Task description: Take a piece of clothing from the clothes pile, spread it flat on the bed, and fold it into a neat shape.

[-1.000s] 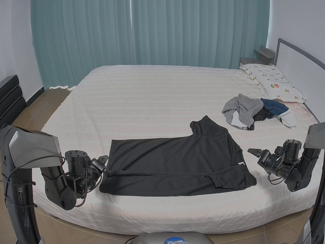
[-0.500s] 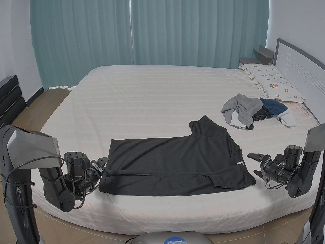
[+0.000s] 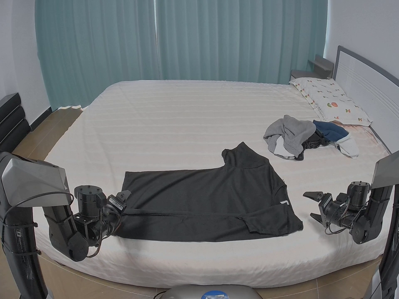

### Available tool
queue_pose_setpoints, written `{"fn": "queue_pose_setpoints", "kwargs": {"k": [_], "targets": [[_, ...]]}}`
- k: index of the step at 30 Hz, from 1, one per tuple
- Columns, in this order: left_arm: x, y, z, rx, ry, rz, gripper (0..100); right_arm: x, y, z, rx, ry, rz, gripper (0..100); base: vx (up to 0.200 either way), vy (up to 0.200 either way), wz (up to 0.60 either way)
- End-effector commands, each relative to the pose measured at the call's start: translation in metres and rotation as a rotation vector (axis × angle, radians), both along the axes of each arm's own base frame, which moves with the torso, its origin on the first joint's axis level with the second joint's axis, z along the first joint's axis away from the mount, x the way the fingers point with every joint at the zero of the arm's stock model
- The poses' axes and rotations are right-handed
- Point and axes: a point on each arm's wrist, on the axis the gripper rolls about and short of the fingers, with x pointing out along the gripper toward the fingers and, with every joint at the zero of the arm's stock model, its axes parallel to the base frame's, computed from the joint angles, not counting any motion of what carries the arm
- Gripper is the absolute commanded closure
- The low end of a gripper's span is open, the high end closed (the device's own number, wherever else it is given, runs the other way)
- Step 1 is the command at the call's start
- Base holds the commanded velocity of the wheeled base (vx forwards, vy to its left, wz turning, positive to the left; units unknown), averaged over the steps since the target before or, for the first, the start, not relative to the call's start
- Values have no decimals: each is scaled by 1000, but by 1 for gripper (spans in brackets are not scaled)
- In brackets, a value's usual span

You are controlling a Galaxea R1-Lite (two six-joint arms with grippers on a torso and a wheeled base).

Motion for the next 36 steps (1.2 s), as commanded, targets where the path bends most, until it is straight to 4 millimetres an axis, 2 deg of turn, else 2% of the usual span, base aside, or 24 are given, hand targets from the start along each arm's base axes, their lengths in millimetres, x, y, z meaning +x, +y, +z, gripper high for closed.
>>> {"fn": "queue_pose_setpoints", "kwargs": {"k": [1,8,13,18,25,29,36], "targets": [[-3,3,2,-5,2,0,0,0,1,-3,0,1,2,0,200,0,0],[-3,3,0,-7,10,-22,0,-8,6,-8,-6,-11,21,0,200,0,0],[-3,3,3,8,3,-29,0,-9,8,-7,-5,-8,25,0,0,0,0],[-12,14,9,86,3,-47,0,-11,8,-8,-6,-2,29,0,0,0,0],[-19,26,18,134,16,-208,0,-13,14,-10,-8,13,49,0,0,0,0],[-12,31,19,92,51,-283,0,-14,15,-12,-9,19,51,0,0,0,0],[5,26,16,58,186,-329,0,-14,17,-13,-12,22,59,0,0,0,0]]}}
